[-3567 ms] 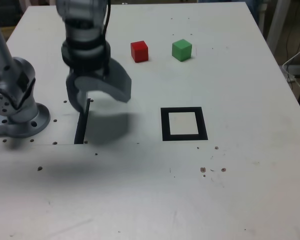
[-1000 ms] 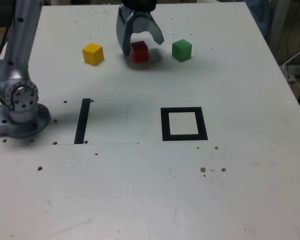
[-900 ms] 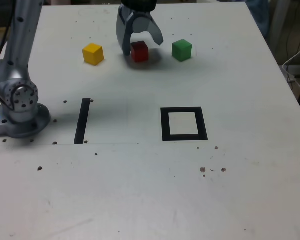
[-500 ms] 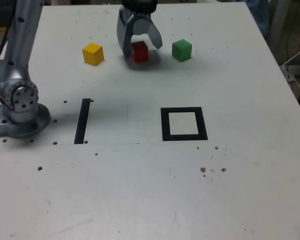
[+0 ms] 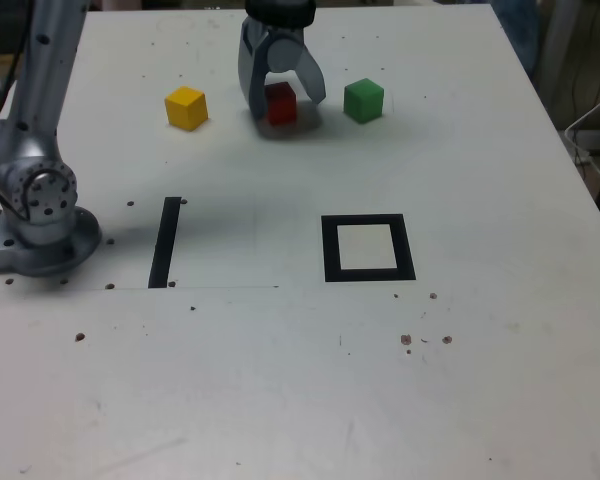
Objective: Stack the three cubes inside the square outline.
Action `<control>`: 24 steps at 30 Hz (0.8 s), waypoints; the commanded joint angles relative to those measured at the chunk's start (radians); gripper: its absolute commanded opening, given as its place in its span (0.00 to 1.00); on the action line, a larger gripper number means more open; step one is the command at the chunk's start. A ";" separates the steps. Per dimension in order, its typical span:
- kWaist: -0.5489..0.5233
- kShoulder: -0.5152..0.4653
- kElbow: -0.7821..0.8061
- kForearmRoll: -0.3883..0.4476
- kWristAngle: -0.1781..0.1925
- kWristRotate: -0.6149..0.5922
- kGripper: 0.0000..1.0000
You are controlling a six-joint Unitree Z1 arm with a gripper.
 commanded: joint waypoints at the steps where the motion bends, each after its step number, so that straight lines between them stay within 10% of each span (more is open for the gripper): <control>1: 0.002 0.005 -0.006 -0.004 0.000 0.003 0.74; 24: 0.008 0.008 -0.003 -0.006 0.025 -0.026 0.48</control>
